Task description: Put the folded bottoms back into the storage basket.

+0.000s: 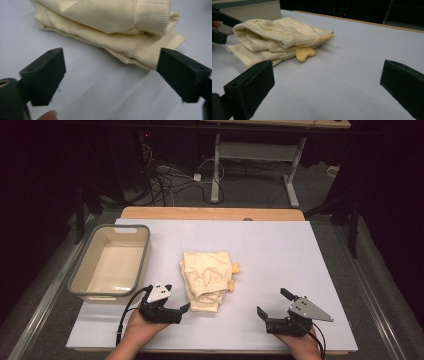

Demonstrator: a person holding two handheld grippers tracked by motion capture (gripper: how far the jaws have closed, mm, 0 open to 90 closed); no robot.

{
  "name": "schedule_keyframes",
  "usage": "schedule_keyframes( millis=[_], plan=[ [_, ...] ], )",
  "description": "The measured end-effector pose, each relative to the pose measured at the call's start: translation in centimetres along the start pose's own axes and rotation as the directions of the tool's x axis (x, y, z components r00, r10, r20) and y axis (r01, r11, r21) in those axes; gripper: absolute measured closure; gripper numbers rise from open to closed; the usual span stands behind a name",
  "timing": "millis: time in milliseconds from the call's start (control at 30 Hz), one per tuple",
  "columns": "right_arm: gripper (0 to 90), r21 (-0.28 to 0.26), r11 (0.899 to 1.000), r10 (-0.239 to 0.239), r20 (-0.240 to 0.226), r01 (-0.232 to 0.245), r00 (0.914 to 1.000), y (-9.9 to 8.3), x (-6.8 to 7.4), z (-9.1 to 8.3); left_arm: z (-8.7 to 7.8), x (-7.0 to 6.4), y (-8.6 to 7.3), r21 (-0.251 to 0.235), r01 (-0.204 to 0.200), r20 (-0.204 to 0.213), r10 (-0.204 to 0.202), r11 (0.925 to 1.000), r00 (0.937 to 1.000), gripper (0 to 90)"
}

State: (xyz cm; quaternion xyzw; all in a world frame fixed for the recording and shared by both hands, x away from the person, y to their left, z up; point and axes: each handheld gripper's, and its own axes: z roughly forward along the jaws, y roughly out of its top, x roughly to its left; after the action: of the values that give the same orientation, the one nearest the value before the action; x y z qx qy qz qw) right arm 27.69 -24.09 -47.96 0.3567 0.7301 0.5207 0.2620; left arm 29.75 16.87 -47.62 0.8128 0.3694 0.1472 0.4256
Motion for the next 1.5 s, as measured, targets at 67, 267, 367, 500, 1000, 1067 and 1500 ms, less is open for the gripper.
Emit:
schedule_keyframes(
  millis=[67, 267, 367, 500, 1000, 1067, 1500],
  plan=[
    [0.6, 0.005, 1.000, 0.006, -0.011, -0.006, 0.9999, 0.0, 0.0, 0.0, -0.2, 0.2, -0.1, 0.006, 0.012, 0.001, -0.012, 0.9999, 0.9999, 32.4],
    [0.7, -0.003, 0.999, 0.034, -0.009, -0.034, 0.9994, 0.2, 0.0, 0.2, 0.7, 0.1, -0.3, 0.069, -0.010, 0.033, 0.008, 0.9976, 0.9994, 60.4],
    [0.7, -0.003, 0.999, 0.038, 0.001, -0.038, 0.9993, 0.3, 0.0, 0.2, 1.3, -0.2, -0.3, 0.105, -0.020, 0.053, 0.014, 0.9943, 0.9985, 63.4],
    [0.7, 0.007, 0.999, 0.038, 0.019, -0.038, 0.9991, 0.4, 0.2, 0.3, 1.6, -0.3, -0.4, 0.125, -0.024, 0.061, 0.017, 0.9919, 0.9980, 60.0],
    [0.6, 0.021, 0.999, 0.025, 0.039, -0.026, 0.9989, 0.5, 0.4, 0.5, 2.4, -1.0, -0.2, 0.118, 0.008, 0.119, -0.022, 0.9929, 0.9926, 38.1],
    [0.6, 0.021, 0.999, 0.026, 0.039, -0.026, 0.9989, 0.5, 0.4, 0.5, 2.4, -1.1, -0.2, 0.119, 0.011, 0.127, -0.026, 0.9929, 0.9916, 38.1],
    [0.7, 0.028, 0.999, 0.022, 0.042, -0.023, 0.9989, 0.4, 0.4, 0.6, 3.1, -2.0, 0.5, 0.113, 0.005, 0.154, -0.023, 0.9935, 0.9877, 42.0]
  ],
)
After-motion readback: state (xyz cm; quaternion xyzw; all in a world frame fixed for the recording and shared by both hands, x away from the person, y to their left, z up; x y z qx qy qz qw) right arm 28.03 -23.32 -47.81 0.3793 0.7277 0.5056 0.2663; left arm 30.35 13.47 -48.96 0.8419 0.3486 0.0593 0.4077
